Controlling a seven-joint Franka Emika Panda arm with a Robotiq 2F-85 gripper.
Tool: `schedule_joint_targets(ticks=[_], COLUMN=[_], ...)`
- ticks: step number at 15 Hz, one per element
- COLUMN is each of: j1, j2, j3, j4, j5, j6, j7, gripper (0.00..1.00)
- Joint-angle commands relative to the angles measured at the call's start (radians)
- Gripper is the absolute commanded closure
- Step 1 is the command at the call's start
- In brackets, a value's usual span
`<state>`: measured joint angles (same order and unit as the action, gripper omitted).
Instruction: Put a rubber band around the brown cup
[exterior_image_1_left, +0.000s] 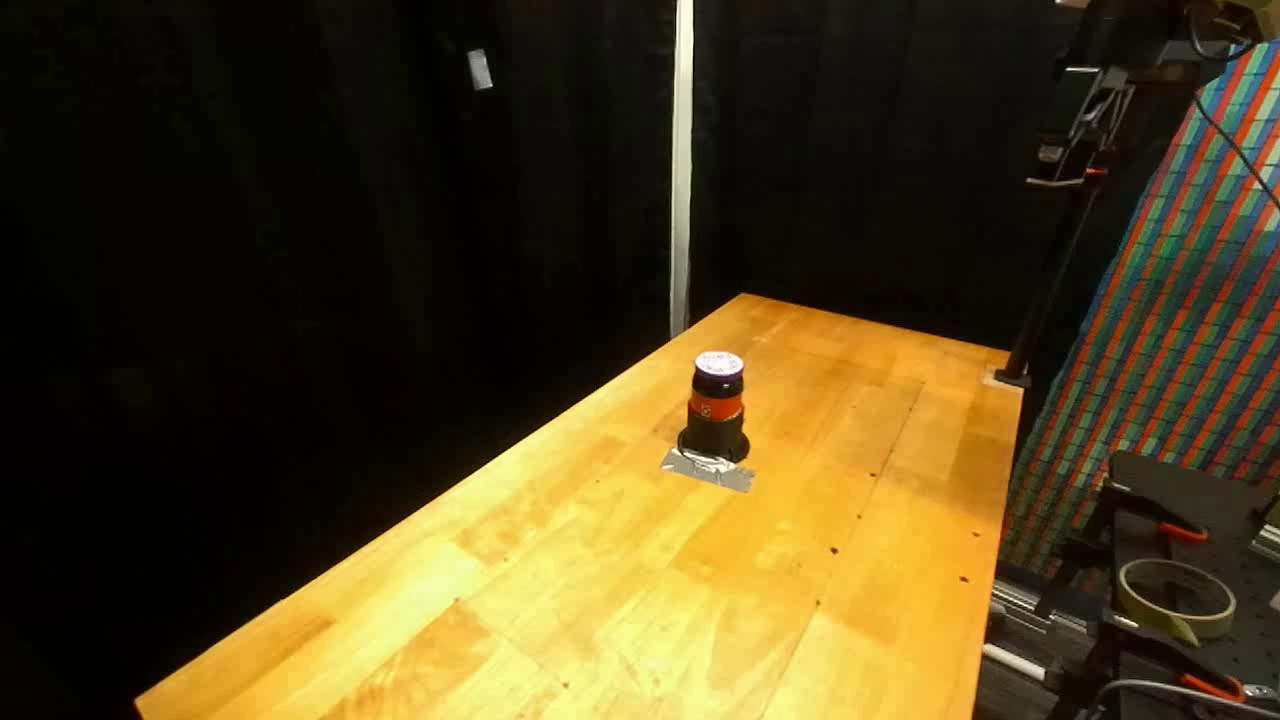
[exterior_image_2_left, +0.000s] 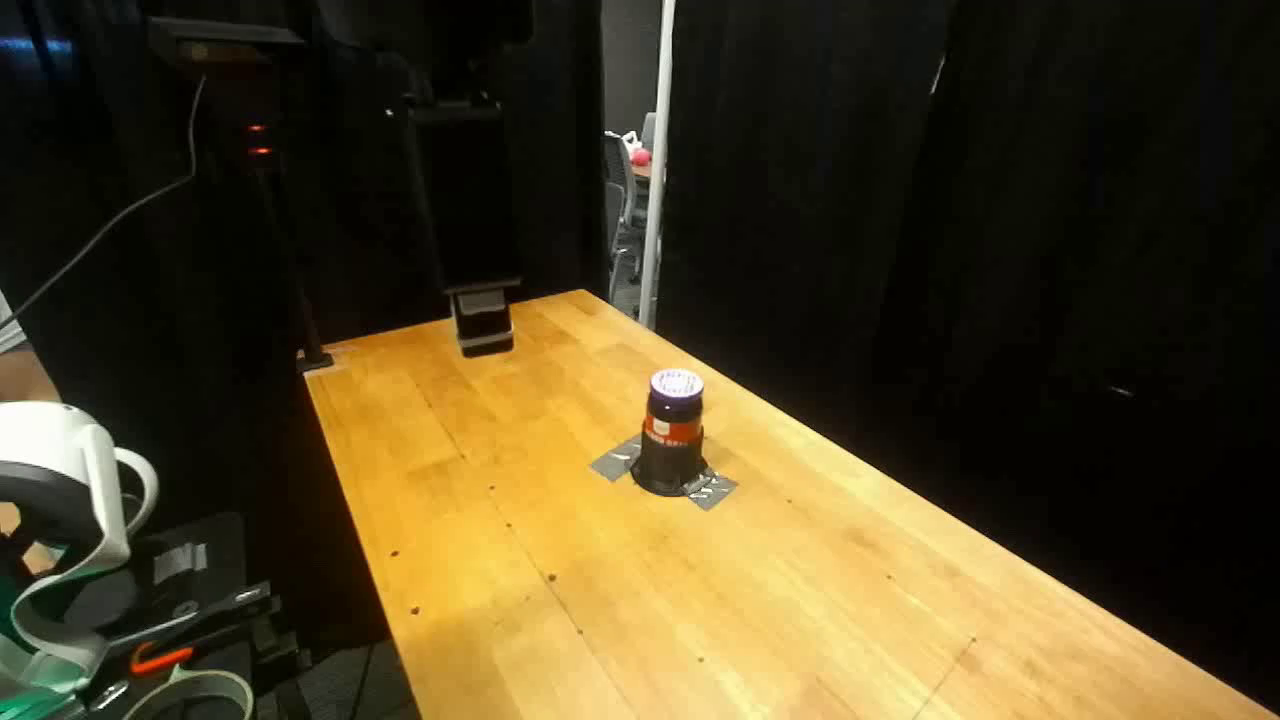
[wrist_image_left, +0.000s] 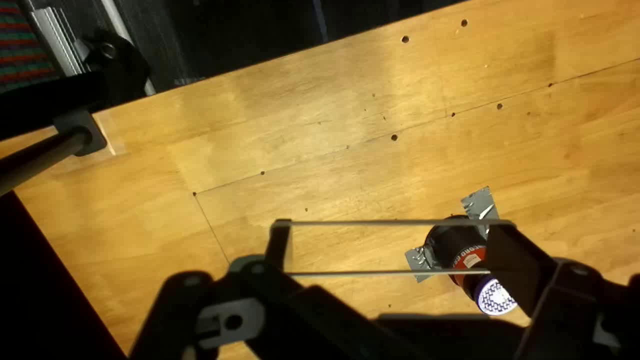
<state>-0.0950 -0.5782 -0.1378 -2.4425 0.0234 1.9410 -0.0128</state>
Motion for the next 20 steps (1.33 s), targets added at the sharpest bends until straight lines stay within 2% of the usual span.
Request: schedule_joint_targets(ticks=[1,5,7,10,13,14,20], j1=[-0.009,-0.009,0.012,0.054,0.091,0.102,0.159], j2=[0.001,-0.003,0.062,0.205,0.371,0.434,0.714], j3=[0.007,0.007,0.056,0.143,0.196,0.213,0.24], j4=[0.007,0.016,0.069,0.17,0.295,0.323,0.494], j5=[0.005,0.005,-0.016,-0.035,-0.036,-0.043,-0.1], j6=[-0.002,-0.003,-0.033,-0.046,-0.065,-0.022,0.085], j7=[-0.004,-0.004,0.021,0.049,0.05,0.061,0.098], gripper=[0.0,0.0,0.0,0.0,0.0,0.0,0.0])
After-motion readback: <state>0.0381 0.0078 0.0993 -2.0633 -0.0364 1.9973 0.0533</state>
